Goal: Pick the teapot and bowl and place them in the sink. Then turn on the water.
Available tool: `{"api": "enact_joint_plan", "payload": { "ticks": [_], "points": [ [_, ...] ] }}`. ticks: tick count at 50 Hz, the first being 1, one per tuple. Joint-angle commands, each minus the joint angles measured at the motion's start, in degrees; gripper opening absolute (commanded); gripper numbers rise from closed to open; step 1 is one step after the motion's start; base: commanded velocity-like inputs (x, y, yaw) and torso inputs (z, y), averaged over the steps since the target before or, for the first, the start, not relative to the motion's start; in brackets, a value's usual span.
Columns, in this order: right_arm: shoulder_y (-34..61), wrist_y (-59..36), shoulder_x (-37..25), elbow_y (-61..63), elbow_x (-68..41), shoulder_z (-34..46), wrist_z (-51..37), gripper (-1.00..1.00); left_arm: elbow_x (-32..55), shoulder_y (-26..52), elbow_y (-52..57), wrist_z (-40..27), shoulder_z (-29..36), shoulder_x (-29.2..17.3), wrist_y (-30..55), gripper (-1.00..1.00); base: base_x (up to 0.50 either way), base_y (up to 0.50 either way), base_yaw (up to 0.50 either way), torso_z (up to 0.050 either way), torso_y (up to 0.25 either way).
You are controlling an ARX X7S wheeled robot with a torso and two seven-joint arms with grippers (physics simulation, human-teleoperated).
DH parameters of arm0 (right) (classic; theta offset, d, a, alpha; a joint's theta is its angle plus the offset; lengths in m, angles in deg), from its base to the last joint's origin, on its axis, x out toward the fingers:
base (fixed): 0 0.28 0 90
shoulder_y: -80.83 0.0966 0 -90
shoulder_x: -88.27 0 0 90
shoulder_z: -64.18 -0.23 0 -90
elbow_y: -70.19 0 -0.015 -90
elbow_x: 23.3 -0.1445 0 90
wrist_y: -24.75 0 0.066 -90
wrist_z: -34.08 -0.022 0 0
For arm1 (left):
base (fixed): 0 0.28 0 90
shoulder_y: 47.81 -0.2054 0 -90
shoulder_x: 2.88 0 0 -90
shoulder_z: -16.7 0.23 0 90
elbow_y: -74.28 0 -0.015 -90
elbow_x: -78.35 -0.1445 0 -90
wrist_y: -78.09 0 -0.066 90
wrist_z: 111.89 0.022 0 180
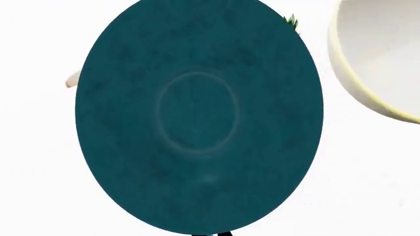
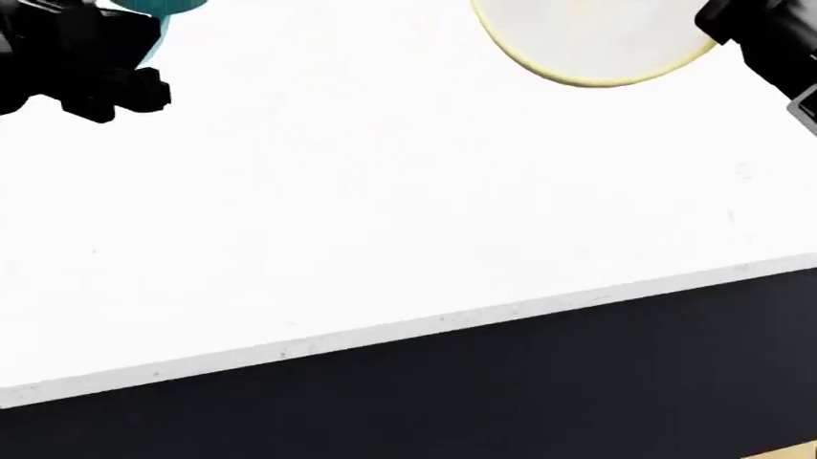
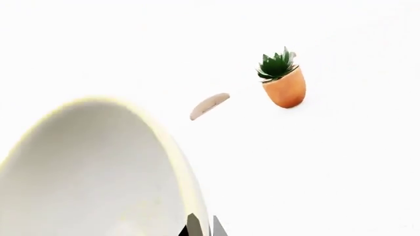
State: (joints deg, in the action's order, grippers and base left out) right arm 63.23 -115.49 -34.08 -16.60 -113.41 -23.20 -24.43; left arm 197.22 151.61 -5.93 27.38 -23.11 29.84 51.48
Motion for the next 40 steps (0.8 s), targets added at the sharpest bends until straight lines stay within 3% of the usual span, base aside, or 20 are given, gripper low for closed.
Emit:
{"api": "enact_joint_plan", "payload": {
  "ticks": [1,12,23,40],
  "points": [
    [-0.29,1.36,0.21,0.49,0.66,-0.88,-0.64,-1.0,-3.58,-0.33,0.52,0.7,-1.9,-0.19,-1.49,-1.0,-0.05,0.01,-0.5,0.0,0.01],
    [-1.74,2.5,0.24,1.35,-0.23,-2.18,-2.18,-1.0,-3.89,-2.69,2.93,-0.21,-3.22,-0.35,-5.5,-1.0,-0.05,0.01,-0.5,0.001,0.002],
    [-6.95,5.66,-0.33,2.95,-2.38,-6.85,-4.05,-1.0,-1.64,-7.06,8.71,-4.37,-6.65,-3.69,-13.91,-1.0,-0.05,0.02,-0.5,0.001,0.002],
    [-12.61,4.05,-2.62,2.23,-13.29,-11.69,-3.13,-1.0,-2.14,-10.79,10.77,-1.44,-7.42,-4.55,-16.08,-1.0,-0.05,0.02,-0.5,0.001,0.001]
  ]
}}
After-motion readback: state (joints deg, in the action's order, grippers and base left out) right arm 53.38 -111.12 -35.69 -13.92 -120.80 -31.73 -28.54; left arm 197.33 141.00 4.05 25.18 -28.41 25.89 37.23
